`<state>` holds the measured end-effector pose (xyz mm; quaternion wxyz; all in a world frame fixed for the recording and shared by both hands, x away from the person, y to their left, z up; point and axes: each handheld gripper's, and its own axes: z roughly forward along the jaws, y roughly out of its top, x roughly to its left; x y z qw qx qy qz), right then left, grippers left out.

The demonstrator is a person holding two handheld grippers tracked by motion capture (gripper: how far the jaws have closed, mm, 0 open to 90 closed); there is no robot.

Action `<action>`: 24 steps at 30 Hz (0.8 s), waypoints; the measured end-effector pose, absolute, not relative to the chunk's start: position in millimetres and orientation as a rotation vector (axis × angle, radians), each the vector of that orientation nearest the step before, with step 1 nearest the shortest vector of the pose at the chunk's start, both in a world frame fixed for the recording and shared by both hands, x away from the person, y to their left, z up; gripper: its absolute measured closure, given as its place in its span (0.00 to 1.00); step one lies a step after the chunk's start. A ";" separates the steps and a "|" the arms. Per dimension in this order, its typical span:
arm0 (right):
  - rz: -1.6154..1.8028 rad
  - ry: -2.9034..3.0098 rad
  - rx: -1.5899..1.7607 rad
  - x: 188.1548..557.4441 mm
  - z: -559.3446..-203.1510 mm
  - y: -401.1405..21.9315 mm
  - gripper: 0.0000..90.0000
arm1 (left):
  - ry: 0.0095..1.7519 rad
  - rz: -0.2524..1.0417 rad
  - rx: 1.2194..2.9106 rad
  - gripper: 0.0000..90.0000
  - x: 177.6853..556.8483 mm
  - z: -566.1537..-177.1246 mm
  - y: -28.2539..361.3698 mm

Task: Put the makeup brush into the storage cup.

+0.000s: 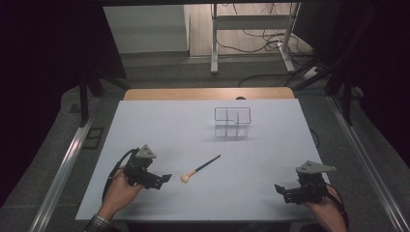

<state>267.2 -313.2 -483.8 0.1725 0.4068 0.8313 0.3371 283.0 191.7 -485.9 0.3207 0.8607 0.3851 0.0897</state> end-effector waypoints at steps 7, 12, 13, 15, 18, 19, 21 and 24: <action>0.956 2.358 1.152 267.1 -483.7 -313.0 0.00 | 0.984 0.228 2.291 0.00 289.1 -483.8 181.4; 0.955 2.358 1.149 267.0 -483.8 -312.8 0.00 | 0.971 0.229 2.312 0.00 293.5 -482.9 175.0; 0.958 2.357 1.148 267.0 -483.9 -312.7 0.00 | 0.972 0.226 2.309 0.00 294.2 -482.9 173.5; 0.959 2.355 1.149 266.9 -483.7 -312.8 0.00 | 0.961 0.222 2.322 0.00 296.2 -482.1 171.5; 0.962 2.353 1.146 266.8 -483.5 -312.7 0.00 | 0.955 0.222 2.326 0.00 298.7 -481.1 167.6; 0.962 2.354 1.144 266.8 -483.5 -312.6 0.00 | 0.952 0.222 2.327 0.00 299.6 -480.8 166.4; 0.960 2.356 1.142 266.7 -483.6 -312.4 0.00 | 0.950 0.222 2.328 0.00 301.2 -480.5 163.8; 0.959 2.356 1.140 266.5 -483.5 -312.1 0.00 | 0.945 0.218 2.337 0.00 303.7 -480.2 160.1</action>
